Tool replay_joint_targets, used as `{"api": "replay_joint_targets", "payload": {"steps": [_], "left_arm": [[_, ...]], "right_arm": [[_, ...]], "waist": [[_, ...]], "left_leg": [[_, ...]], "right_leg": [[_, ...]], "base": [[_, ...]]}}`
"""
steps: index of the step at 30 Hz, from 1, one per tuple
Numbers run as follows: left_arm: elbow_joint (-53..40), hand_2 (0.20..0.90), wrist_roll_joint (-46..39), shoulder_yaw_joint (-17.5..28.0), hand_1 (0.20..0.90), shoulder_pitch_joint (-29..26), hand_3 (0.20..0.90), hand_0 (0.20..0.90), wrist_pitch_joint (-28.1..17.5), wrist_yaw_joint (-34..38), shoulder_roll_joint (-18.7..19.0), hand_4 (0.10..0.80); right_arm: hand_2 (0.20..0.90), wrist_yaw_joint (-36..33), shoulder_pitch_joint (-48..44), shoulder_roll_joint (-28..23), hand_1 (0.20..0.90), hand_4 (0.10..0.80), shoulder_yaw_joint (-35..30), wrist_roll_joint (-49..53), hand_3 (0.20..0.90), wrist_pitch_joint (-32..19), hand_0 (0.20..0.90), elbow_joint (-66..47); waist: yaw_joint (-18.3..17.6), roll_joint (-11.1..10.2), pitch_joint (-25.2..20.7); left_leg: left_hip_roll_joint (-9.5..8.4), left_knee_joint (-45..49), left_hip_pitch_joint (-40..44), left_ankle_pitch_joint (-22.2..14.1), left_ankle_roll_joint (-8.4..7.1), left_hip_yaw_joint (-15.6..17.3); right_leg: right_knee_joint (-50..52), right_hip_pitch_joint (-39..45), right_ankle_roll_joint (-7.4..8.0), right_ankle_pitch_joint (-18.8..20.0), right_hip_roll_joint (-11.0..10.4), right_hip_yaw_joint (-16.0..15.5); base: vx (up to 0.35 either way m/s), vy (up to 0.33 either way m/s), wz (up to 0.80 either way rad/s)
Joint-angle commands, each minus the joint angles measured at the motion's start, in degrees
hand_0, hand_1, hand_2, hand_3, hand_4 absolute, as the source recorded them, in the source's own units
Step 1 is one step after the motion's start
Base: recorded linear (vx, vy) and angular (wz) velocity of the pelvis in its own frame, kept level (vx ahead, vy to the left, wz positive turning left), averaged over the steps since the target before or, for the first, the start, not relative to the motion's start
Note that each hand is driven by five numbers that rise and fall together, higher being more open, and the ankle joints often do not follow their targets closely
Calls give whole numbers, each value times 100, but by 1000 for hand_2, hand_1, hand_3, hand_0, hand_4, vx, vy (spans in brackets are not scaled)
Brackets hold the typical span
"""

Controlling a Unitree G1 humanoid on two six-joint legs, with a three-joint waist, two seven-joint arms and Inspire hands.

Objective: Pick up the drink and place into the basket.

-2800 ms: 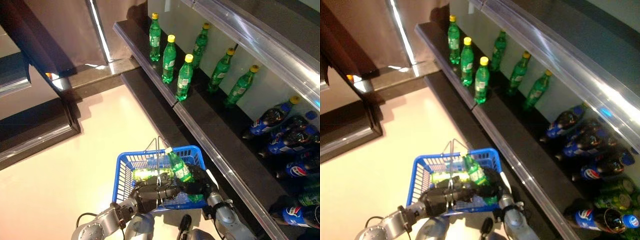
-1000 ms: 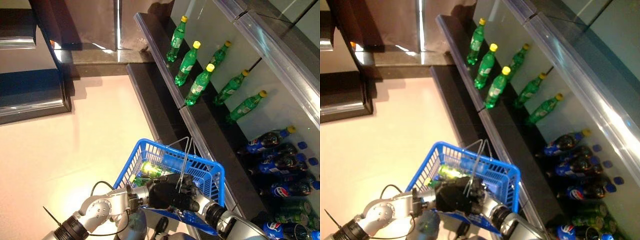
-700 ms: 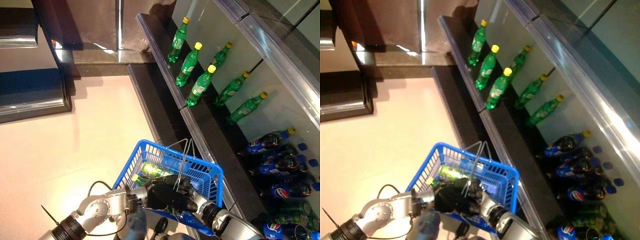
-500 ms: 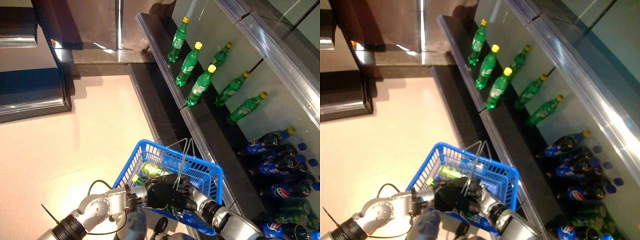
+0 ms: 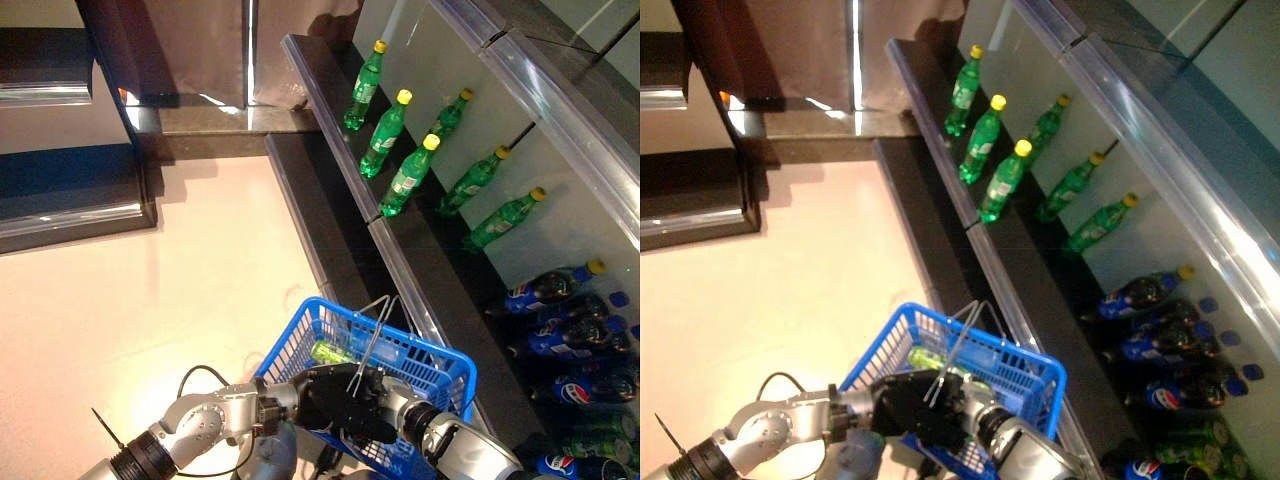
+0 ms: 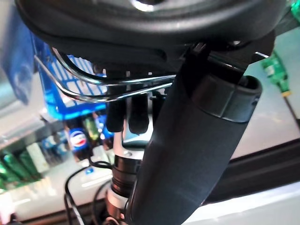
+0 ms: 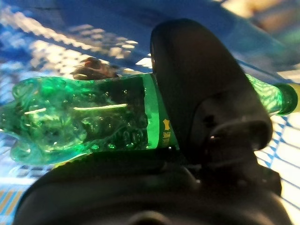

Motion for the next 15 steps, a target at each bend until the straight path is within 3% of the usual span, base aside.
{"api": "replay_joint_targets", "payload": {"steps": [1, 10, 11, 12, 13, 15], "left_arm": [[-3254, 300, -1608, -392, 300, -881, 200, 300, -678, -2136, -2399, 100], [-3235, 300, -1549, -338, 300, -918, 200, 300, -703, -2277, -2439, 100], [-3230, 300, -1553, -326, 300, -935, 200, 300, -714, -2294, -2439, 100], [-3240, 300, -1549, -310, 300, -948, 200, 300, -729, -2303, -2433, 100], [-3248, 300, -1530, -303, 300, -955, 200, 300, -736, -2318, -2439, 100], [-3268, 300, -1543, -283, 300, -996, 200, 300, -769, -2347, -2408, 100]], "right_arm": [[300, 544, -213, 154, 300, 100, 455, -485, 200, 770, 300, 753], [300, 48, -191, 75, 300, 100, 245, -134, 200, 468, 300, 1081], [467, -30, -201, 63, 467, 295, 213, -100, 395, 455, 467, 1090], [728, -88, -225, 51, 728, 600, 173, -72, 700, 452, 728, 1090], [900, -158, -250, 37, 900, 800, 139, -34, 900, 439, 900, 1099], [900, -363, -310, 4, 900, 800, 66, 91, 900, 466, 900, 1086]], "waist": [[180, 397, -39], [149, 522, 86], [142, 535, 102], [133, 548, 125], [126, 560, 144], [112, 583, 197]], "left_leg": [[-79, -1523, 346, 997, 579, 4], [-92, -1461, 224, 1024, 540, 9], [-94, -1452, 207, 1028, 534, 2], [-93, -1438, 189, 1029, 526, 5], [-99, -1428, 166, 1030, 525, 6], [-106, -1398, 109, 1036, 513, 5]], "right_leg": [[521, -59, 73, 125, 274, -213], [544, -124, 46, 119, 206, -265], [548, -136, 44, 120, 195, -270], [553, -146, 40, 119, 184, -276], [561, -164, 37, 117, 182, -274], [580, -207, 32, 119, 168, -279]], "base": [[0, 0, 0], [-18, 12, 0], [-48, 26, 1], [-47, 25, 1], [-58, 23, 1], [-58, 14, 0]]}}
